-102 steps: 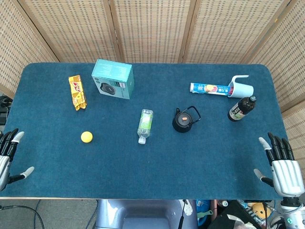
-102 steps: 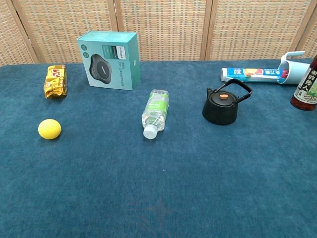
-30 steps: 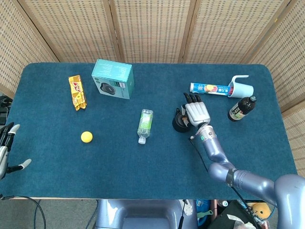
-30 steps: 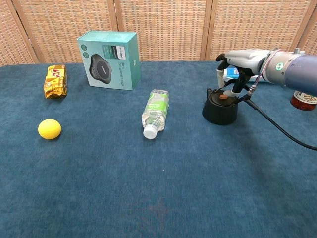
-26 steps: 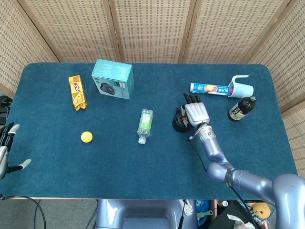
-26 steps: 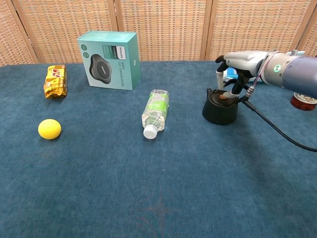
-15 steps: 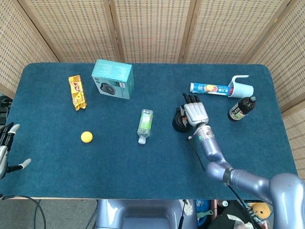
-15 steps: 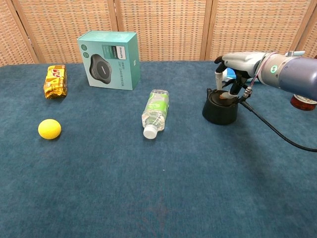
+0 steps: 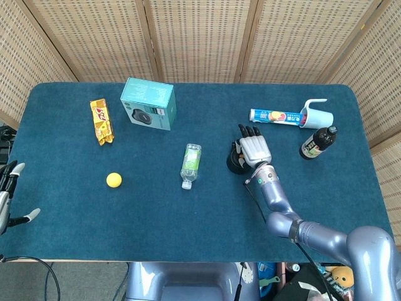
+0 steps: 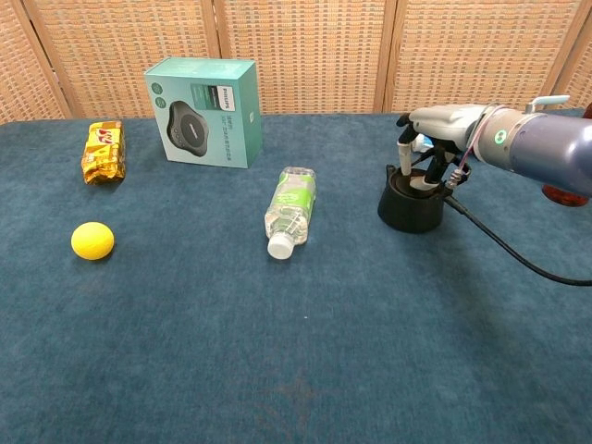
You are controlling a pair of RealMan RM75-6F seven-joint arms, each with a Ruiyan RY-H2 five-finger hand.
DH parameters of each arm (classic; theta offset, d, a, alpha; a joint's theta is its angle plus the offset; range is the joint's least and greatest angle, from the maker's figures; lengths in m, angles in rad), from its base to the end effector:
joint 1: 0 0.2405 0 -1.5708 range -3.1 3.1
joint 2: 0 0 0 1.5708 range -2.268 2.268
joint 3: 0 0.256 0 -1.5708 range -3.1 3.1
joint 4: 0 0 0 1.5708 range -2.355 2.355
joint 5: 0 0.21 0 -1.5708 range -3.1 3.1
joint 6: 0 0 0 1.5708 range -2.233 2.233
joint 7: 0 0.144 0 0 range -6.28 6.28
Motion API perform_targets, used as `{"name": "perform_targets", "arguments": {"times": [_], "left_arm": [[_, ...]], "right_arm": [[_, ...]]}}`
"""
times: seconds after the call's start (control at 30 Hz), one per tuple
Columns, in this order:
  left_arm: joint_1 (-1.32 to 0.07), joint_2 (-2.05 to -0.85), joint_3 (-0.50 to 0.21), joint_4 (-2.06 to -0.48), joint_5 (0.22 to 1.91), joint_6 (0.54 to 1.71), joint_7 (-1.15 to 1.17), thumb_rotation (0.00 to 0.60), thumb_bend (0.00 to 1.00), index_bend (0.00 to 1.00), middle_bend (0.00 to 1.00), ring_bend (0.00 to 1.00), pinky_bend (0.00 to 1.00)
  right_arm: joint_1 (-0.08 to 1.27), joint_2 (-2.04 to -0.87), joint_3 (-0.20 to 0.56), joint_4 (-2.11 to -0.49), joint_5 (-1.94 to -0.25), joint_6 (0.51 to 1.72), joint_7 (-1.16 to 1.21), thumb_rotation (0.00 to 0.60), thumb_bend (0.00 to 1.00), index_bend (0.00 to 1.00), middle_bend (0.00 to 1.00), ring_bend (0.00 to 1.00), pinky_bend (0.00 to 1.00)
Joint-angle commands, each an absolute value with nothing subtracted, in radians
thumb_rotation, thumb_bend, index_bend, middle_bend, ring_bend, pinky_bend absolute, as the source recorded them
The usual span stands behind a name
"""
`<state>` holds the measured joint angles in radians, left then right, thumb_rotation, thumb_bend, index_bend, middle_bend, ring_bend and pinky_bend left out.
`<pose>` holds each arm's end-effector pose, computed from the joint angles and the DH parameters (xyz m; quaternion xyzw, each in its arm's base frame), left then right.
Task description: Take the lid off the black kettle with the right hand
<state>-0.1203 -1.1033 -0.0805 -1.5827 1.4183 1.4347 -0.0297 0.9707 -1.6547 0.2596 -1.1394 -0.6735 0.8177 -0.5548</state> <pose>-0.3220 0.1991 0.1701 -0.5788 -0.3969 -0.3793 0.6030 -0.1438 -0.4341 -0.0181 0.7112 -0.3924 0.2837 0.5096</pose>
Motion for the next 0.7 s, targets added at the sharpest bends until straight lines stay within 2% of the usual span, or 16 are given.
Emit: {"name": "perform_targets", "arguments": {"times": [0.03, 0.2, 0.43, 0.7], "left_arm": [[-0.120, -1.103, -0.081, -1.583, 1.418, 1.434, -0.030, 0.600, 0.15, 0.00, 0.00, 0.00, 0.00], [-0.120, -1.103, -0.081, -1.582, 1.417, 1.434, -0.033, 0.600, 0.15, 0.00, 0.00, 0.00, 0.00], [-0.121, -1.102, -0.080, -1.583, 1.417, 1.433, -0.032, 0.600, 0.15, 0.00, 0.00, 0.00, 0.00], [-0.120, -1.101, -0.081, -1.585, 1.416, 1.434, -0.034, 0.600, 0.15, 0.00, 0.00, 0.00, 0.00]], "right_arm": [[0.972, -1.657, 0.258, -1.135, -0.670, 0.818, -0.557, 0.600, 0.51, 0.52, 0.03, 0.00, 0.00], [0.973, -1.660, 0.254, -1.128, -0.661, 0.818, -0.566, 0.600, 0.51, 0.53, 0.03, 0.00, 0.00], [0.975, -1.665, 0.251, -1.119, -0.654, 0.818, -0.569, 0.600, 0.54, 0.64, 0.06, 0.00, 0.00], [0.971, -1.656, 0.253, -1.139, -0.675, 0.837, -0.562, 0.600, 0.57, 0.64, 0.07, 0.00, 0.00]]}}
